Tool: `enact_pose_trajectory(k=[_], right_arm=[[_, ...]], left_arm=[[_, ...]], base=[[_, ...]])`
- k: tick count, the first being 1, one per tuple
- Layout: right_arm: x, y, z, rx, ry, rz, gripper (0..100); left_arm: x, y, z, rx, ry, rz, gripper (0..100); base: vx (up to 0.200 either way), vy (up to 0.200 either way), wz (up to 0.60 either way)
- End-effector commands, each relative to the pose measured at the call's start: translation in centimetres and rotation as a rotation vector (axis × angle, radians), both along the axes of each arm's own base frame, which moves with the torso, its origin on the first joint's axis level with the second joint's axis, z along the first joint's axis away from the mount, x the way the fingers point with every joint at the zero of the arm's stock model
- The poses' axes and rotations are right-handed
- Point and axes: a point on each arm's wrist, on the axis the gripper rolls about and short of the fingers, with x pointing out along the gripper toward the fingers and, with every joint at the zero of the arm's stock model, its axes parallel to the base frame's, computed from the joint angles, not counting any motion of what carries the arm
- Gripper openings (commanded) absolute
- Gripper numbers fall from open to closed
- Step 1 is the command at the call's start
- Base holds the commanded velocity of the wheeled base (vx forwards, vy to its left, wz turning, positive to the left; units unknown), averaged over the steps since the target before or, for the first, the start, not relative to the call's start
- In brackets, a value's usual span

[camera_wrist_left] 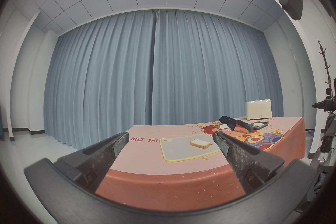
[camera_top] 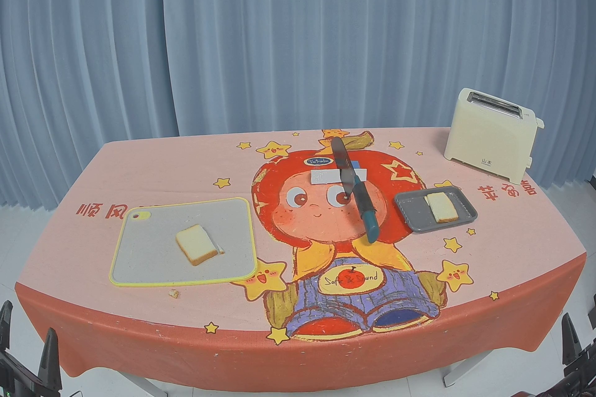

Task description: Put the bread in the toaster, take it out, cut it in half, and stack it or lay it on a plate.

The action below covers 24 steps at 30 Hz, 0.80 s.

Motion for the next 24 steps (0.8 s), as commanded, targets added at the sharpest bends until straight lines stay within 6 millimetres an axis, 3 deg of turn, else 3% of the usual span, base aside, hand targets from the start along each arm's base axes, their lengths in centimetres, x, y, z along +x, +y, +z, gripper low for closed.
enact_pose_trajectory(k=[1, 7, 9, 17, 24], right_arm=[[0.0, 0.0, -0.5, 0.0, 0.001, 0.0, 100], [0.0, 0.0, -0.5, 0.0, 0.001, 0.0, 100], [0.0, 0.0, -0.5, 0.0, 0.001, 0.0, 100], [0.0, 0.0, -0.5, 0.0, 0.001, 0.0, 100], [0.0, 0.0, -0.5, 0.0, 0.001, 0.0, 100]], left_arm=[[0.0, 0.0, -0.5, -0.001, -0.001, -0.001, 100], [0.2, -0.1, 0.4, 0.016, -0.04, -0.023, 100], [1.7, 0.0, 2.6, 0.013, -0.066, -0.024, 100], [4.7, -0.1, 4.7, 0.033, -0.015, -0.025, 100], [6.8, -0.2, 8.3, 0.042, 0.067, -0.068, 100]], base=[[0.0, 0.0, 0.0], [0.0, 0.0, 0.0], [0.0, 0.0, 0.0], [0.0, 0.0, 0.0], [0.0, 0.0, 0.0]])
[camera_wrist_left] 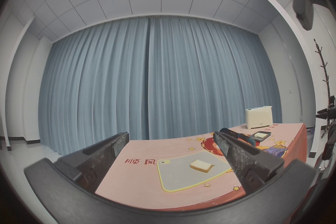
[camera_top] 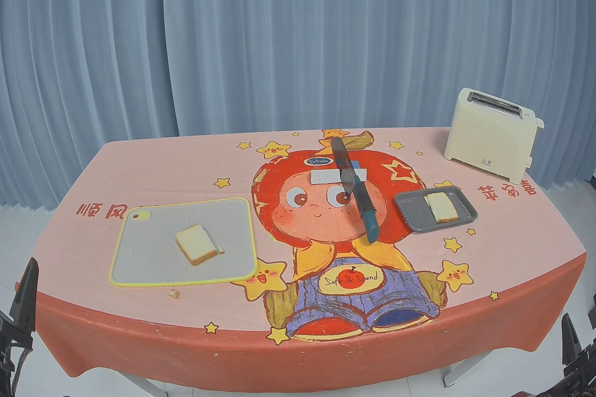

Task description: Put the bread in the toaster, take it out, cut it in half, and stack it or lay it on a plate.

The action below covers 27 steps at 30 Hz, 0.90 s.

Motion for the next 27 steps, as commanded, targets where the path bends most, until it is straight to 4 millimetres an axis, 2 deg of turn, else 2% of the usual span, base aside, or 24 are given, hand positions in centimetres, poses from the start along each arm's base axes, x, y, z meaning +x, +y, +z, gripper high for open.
enact_pose_trajectory(k=[1, 7, 18, 27], right_arm=[[0.0, 0.0, -0.5, 0.0, 0.0, 0.0, 100], [0.0, 0.0, -0.5, 0.0, 0.0, 0.0, 100], [0.0, 0.0, -0.5, 0.0, 0.0, 0.0, 100], [0.0, 0.0, -0.5, 0.0, 0.0, 0.0, 100]], left_arm=[[2.6, -0.2, 2.1, 0.009, 0.14, -0.043, 100], [2.2, -0.2, 3.3, 0.026, 0.275, -0.06, 100], [2.0, -0.3, 4.6, 0.038, 0.332, -0.077, 100], [3.8, -0.4, 5.5, 0.031, 0.384, -0.075, 100]], base=[[0.0, 0.0, 0.0], [0.0, 0.0, 0.0], [0.0, 0.0, 0.0], [0.0, 0.0, 0.0]])
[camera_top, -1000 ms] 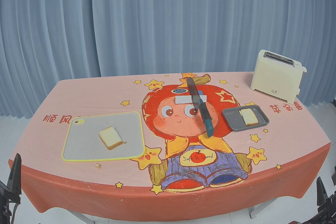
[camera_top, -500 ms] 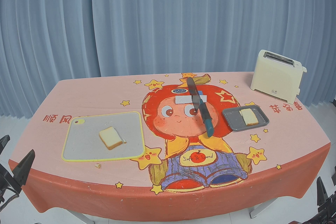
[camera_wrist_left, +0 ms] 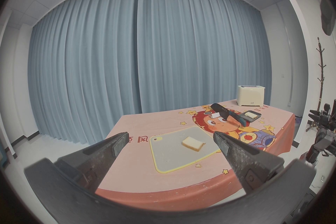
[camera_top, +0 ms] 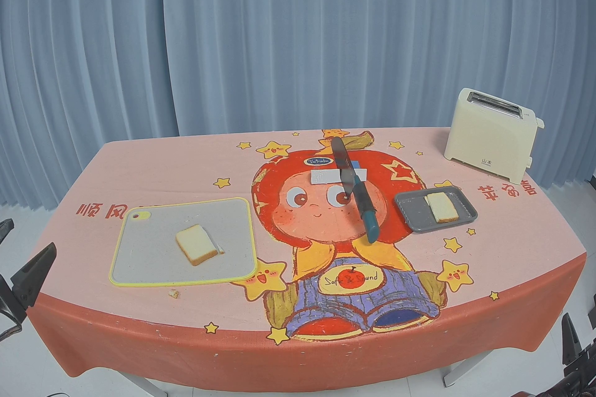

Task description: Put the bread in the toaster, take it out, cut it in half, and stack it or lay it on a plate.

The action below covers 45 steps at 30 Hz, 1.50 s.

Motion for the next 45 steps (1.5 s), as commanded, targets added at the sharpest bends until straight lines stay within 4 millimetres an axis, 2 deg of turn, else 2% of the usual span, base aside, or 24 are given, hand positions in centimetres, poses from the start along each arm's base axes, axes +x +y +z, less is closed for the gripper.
enact_pose_trajectory(k=[1, 10, 17, 31, 45], right_arm=[[0.0, 0.0, -0.5, 0.0, 0.001, 0.0, 100], [0.0, 0.0, -0.5, 0.0, 0.001, 0.0, 100], [0.0, 0.0, -0.5, 0.0, 0.001, 0.0, 100], [0.0, 0.0, -0.5, 0.003, 0.002, 0.002, 100], [0.0, 0.0, -0.5, 0.004, -0.002, 0.0, 100]], left_arm=[[1.4, -0.1, 0.5, 0.002, 0.036, -0.002, 100], [3.4, -0.2, 1.3, 0.005, 0.081, -0.007, 100], [3.5, -0.4, 0.9, -0.003, 0.098, -0.064, 100], [4.4, -0.4, 0.6, -0.009, 0.139, -0.06, 100], [8.1, -0.7, -0.7, -0.006, 0.271, -0.067, 100]], base=[[0.0, 0.0, 0.0], [0.0, 0.0, 0.0], [0.0, 0.0, 0.0], [0.0, 0.0, 0.0], [0.0, 0.0, 0.0]])
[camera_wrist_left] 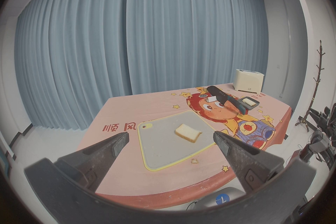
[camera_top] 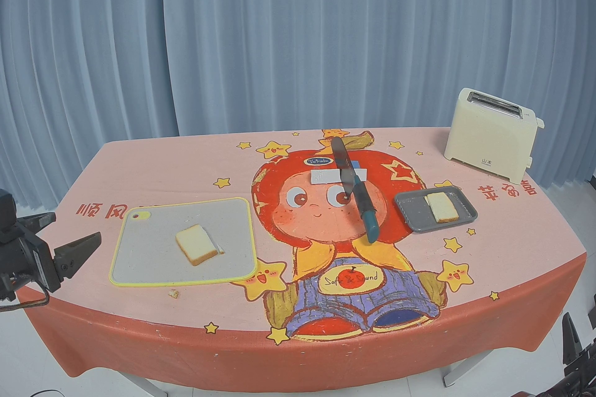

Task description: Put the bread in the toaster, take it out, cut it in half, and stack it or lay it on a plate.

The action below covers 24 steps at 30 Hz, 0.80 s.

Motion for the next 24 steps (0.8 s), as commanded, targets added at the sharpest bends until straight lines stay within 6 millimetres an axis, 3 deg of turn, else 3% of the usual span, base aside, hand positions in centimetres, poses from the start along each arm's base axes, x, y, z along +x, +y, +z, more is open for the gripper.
enact_pose_trajectory(k=[1, 11, 24], right_arm=[[0.0, 0.0, -0.5, 0.0, 0.001, 0.0, 100], [0.0, 0.0, -0.5, 0.0, 0.003, 0.003, 100], [0.0, 0.0, -0.5, 0.0, 0.003, 0.001, 100]], left_arm=[[1.8, -0.1, -0.8, 0.003, 0.059, -0.001, 100], [3.2, -1.3, -0.9, -0.103, 0.116, -0.024, 100], [4.3, -1.5, -1.0, -0.094, 0.139, -0.009, 100]], base=[[0.0, 0.0, 0.0], [0.0, 0.0, 0.0], [0.0, 0.0, 0.0]])
